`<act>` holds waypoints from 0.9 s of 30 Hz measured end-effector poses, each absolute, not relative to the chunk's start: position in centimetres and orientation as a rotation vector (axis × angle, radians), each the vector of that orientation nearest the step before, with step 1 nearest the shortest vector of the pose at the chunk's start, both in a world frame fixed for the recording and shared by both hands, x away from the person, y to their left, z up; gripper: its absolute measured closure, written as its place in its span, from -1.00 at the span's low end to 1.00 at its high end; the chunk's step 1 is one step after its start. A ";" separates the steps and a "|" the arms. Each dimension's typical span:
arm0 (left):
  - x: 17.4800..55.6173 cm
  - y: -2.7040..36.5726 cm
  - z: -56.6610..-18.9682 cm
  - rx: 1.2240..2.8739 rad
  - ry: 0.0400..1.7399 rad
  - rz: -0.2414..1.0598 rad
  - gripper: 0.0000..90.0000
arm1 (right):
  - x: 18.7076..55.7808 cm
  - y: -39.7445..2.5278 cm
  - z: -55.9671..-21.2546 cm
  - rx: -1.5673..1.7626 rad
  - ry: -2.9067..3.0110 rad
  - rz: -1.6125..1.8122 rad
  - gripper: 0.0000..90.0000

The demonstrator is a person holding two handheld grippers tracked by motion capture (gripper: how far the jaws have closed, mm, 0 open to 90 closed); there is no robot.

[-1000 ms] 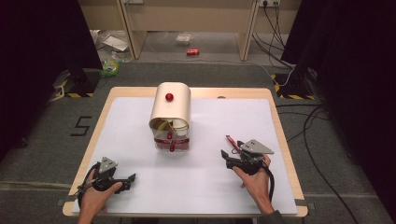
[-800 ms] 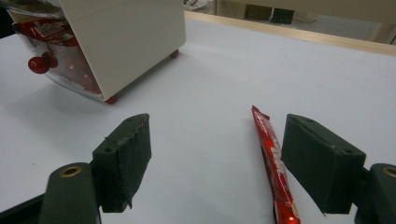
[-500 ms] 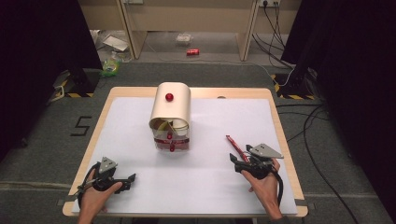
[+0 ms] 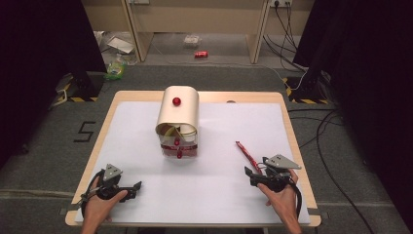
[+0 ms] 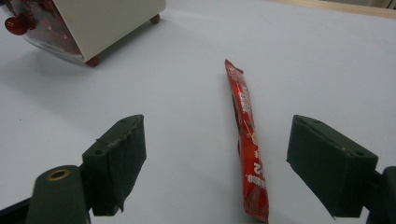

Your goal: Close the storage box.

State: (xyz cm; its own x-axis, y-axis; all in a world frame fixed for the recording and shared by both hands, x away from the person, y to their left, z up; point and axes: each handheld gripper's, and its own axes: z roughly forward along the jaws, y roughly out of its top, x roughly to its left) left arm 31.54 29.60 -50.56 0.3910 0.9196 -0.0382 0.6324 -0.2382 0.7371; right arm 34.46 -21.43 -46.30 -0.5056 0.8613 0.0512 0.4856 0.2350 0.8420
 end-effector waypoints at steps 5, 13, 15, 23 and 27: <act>31.5 29.6 -50.6 1.969 1.327 0.540 -0.85 | 34.0 -22.0 -46.4 1.236 2.094 1.166 -0.56; 31.5 29.6 -50.6 1.970 1.327 0.539 -0.85 | 33.0 -22.8 -46.7 1.235 2.124 1.123 -0.56; 31.5 29.6 -50.6 1.970 1.327 0.540 -0.85 | 32.8 -23.0 -46.8 1.232 2.121 1.119 -0.56; 31.5 29.6 -50.6 1.971 1.327 0.540 -0.85 | 31.9 -24.2 -47.2 1.256 2.134 1.080 -0.59; 31.5 29.6 -50.6 1.970 1.328 0.541 -0.85 | 31.6 -24.5 -47.4 1.268 2.143 1.067 -0.60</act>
State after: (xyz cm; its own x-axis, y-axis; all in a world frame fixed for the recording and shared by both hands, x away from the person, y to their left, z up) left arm 31.54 29.59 -50.56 0.3904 0.9199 -0.0370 0.6324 -0.2387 0.7370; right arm 31.58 -24.51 -47.39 -0.4901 0.8714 0.0201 0.5411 0.2860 0.7908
